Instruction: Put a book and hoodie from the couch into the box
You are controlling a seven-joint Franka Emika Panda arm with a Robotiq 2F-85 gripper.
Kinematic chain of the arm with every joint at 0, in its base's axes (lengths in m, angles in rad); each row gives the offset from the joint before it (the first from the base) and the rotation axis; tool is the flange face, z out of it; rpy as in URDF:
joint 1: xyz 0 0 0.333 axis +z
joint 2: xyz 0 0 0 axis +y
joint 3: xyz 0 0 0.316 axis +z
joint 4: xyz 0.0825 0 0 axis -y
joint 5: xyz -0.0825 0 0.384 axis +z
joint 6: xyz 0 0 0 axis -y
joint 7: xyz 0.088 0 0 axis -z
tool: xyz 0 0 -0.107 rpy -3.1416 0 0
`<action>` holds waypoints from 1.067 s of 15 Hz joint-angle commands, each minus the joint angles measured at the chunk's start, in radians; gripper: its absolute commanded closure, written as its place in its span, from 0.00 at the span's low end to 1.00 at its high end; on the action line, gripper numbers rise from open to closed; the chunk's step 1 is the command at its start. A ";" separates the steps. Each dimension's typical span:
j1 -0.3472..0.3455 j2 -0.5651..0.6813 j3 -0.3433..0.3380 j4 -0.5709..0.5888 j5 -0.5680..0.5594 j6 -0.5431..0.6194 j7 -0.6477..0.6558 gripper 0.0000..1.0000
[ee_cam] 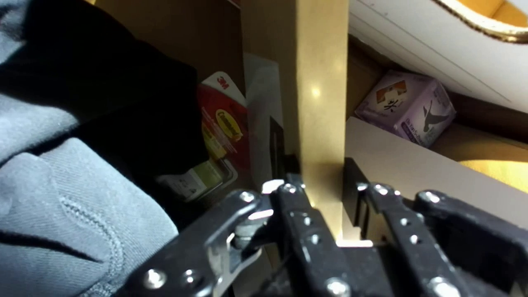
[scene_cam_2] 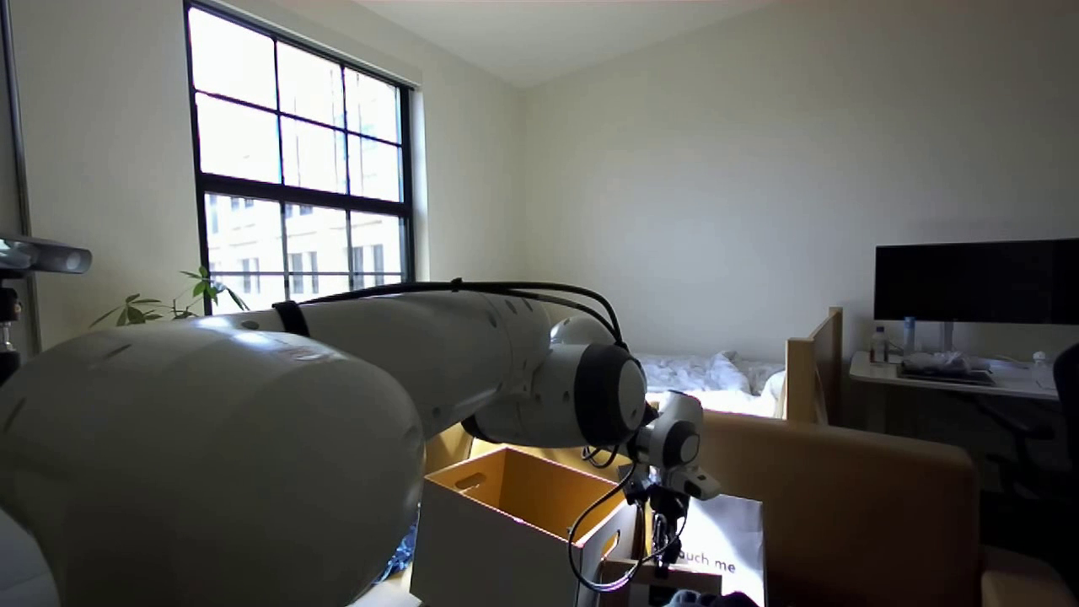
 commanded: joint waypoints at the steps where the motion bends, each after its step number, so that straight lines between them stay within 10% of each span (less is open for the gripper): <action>1: -0.052 -0.026 0.060 -0.037 -0.006 0.039 -0.196 0.94; 16: 0.097 -0.581 -0.039 -0.687 -0.070 0.408 -0.111 0.93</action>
